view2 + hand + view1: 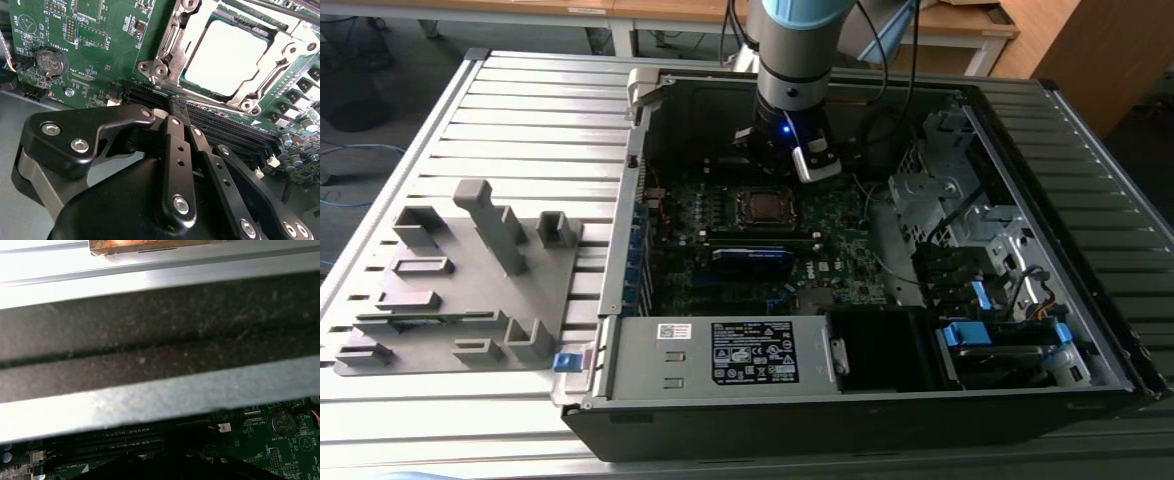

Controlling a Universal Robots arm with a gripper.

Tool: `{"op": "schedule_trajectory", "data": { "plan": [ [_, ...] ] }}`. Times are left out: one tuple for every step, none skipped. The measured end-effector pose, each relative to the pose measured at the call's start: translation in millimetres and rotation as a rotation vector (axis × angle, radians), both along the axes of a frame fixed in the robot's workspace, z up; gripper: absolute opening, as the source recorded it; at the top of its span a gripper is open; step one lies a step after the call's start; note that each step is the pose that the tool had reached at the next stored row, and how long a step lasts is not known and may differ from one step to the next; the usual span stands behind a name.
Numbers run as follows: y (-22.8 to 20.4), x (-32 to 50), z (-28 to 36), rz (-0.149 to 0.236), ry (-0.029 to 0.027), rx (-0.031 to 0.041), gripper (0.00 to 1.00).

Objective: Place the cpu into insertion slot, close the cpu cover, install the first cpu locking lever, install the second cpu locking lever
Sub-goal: 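Install the first cpu locking lever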

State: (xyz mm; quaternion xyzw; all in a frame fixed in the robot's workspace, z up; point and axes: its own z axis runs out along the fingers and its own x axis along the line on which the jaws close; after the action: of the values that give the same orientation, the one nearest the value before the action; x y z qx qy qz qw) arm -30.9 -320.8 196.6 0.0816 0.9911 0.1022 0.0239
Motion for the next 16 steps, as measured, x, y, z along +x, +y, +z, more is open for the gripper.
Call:
{"op": "schedule_trajectory", "data": {
  "plan": [
    [0.0, 0.0, 0.0, 0.000, 0.0000, 0.0000, 0.11],
    [0.0, 0.0, 0.0, 0.000, 0.0000, -0.0001, 0.11],
    [0.0, 0.0, 0.0, 0.000, -0.0001, -0.0001, 0.11],
    [0.0, 0.0, 0.0, -0.001, 0.0000, -0.0001, 0.11],
    [0.0, 0.0, 0.1, -0.001, -0.0001, -0.0001, 0.11],
    [0.0, 0.0, 0.4, -0.001, 0.0001, -0.0003, 0.11],
    [0.0, 0.0, 0.8, -0.001, 0.0000, -0.0002, 0.11],
    [0.1, 0.1, 0.9, -0.001, -0.0001, 0.0001, 0.11],
    [0.1, 0.1, 0.9, -0.003, -0.0002, 0.0002, 0.11],
    [0.1, 0.1, 1.0, -0.005, -0.0002, 0.0002, 0.11],
    [0.0, 0.0, 1.1, -0.006, -0.0001, 0.0001, 0.11],
    [0.0, 0.0, 1.1, -0.008, 0.0000, -0.0001, 0.11],
    [0.0, 0.0, 1.1, -0.009, 0.0000, 0.0000, 0.11],
    [0.0, 0.0, 1.1, -0.012, 0.0000, 0.0000, 0.11],
    [0.0, 0.0, 1.1, -0.015, -0.0001, 0.0000, 0.11],
    [0.0, 0.0, 1.1, -0.019, 0.0000, 0.0000, 0.11]
  ]
}}
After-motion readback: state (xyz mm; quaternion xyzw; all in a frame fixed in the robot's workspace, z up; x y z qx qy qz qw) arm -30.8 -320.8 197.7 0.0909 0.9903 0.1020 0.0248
